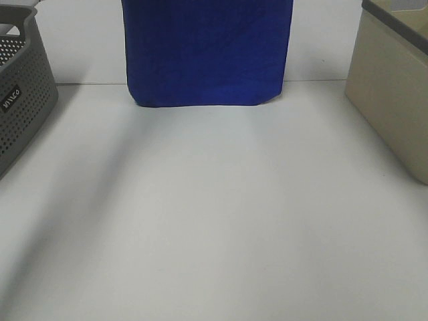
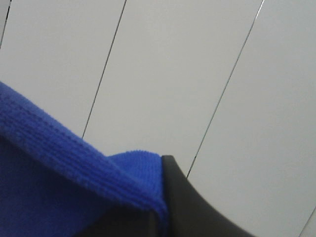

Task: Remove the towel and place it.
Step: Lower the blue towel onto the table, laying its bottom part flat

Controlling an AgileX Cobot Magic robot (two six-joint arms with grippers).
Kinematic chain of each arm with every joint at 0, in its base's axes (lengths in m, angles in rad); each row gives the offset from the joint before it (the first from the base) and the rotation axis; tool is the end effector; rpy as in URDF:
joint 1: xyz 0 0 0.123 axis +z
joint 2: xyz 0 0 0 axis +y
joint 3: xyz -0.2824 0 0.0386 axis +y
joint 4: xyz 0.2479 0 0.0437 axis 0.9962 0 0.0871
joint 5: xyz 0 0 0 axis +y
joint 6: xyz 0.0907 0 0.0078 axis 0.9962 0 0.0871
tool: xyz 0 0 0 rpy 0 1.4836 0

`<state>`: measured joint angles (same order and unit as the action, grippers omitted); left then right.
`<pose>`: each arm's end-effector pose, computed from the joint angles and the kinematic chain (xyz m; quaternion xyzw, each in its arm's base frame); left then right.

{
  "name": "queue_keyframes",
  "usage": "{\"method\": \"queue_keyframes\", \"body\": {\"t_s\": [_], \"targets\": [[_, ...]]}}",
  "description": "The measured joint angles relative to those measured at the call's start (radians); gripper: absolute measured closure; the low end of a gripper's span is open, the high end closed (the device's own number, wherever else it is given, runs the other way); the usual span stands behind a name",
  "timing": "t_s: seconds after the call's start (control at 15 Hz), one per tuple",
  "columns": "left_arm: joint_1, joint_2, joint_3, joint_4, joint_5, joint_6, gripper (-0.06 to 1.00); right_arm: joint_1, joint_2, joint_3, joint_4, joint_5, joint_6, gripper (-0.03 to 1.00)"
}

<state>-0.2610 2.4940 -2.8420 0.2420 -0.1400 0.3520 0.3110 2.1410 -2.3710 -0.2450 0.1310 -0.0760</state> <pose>0.5241 -0.1431 0.4373 0.2115 0.4302 0.1365 0.8669 0.4823 0.1520 0.4560 -0.1857 0.6092 -0.0132 0.7709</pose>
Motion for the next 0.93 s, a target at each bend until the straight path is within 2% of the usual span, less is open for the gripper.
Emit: {"method": "queue_keyframes", "body": {"t_s": [0.27,0.33,0.47,0.53,0.6,0.67,0.73,0.93], "targets": [[-0.008,-0.096,0.0,-0.031,0.289,-0.084,0.94,0.001,-0.029,0.0,0.05,0.101,0.0,0.95],[-0.009,-0.108,-0.001,-0.044,0.328,-0.086,0.94,0.001,-0.034,0.0,0.058,0.121,0.0,0.95],[-0.013,-0.139,-0.001,-0.082,0.46,-0.086,0.94,0.003,-0.058,0.0,0.107,0.225,-0.001,0.95],[-0.013,-0.151,-0.001,-0.1,0.536,-0.086,0.94,0.006,-0.074,0.0,0.136,0.302,-0.001,0.95],[-0.015,-0.176,-0.001,-0.14,0.681,-0.086,0.94,0.01,-0.121,0.0,0.213,0.467,-0.009,0.95],[-0.02,-0.196,-0.001,-0.152,0.764,-0.086,0.94,0.01,-0.144,0.0,0.245,0.546,-0.02,0.95],[-0.024,-0.209,-0.001,-0.153,0.805,-0.086,0.94,0.01,-0.157,0.0,0.271,0.59,-0.023,0.95],[-0.05,-0.297,-0.002,-0.171,1.054,-0.086,0.94,0.01,-0.243,0.0,0.36,0.806,-0.027,0.95]]}}
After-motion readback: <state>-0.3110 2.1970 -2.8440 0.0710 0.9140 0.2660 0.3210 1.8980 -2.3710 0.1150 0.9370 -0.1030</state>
